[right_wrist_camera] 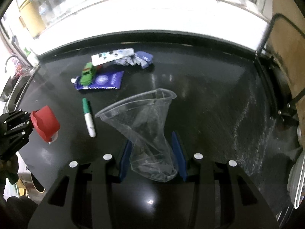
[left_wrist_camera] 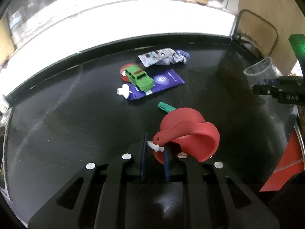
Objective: Collect trash
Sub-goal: 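Carry both cups over the bin and open both tools to drop them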
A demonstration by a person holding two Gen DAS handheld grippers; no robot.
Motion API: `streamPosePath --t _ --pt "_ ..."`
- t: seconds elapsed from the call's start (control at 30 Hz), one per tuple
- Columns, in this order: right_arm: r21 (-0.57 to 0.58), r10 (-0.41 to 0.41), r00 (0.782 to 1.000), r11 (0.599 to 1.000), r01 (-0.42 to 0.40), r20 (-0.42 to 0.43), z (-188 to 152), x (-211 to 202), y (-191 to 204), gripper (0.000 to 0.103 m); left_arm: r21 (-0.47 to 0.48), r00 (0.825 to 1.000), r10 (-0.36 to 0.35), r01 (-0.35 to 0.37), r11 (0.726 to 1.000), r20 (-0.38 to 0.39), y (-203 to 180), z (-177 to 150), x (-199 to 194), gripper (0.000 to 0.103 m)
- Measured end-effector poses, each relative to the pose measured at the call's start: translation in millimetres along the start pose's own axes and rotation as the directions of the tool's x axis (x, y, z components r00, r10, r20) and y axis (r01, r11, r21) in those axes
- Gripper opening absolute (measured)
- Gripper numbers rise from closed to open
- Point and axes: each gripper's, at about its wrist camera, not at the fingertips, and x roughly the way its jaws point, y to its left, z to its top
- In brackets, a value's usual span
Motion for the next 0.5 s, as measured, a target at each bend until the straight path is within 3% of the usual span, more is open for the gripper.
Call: streamPosePath --t 0.3,0.5 --pt "-0.108 0.072 0.997 0.992 -0.068 0.04 22.7 -25.3 56.1 0.042 -0.109 0.996 0.086 -0.083 0.991 0.022 21.8 -4.8 -47.0 0.014" --pt "-0.239 0.17 0.984 0.959 -0.155 0.044 40.5 -36.2 128.6 0.042 -0.243 0.981 0.192 -0.18 0.953 0.026 61.4 -29.7 -92.4 0.014"
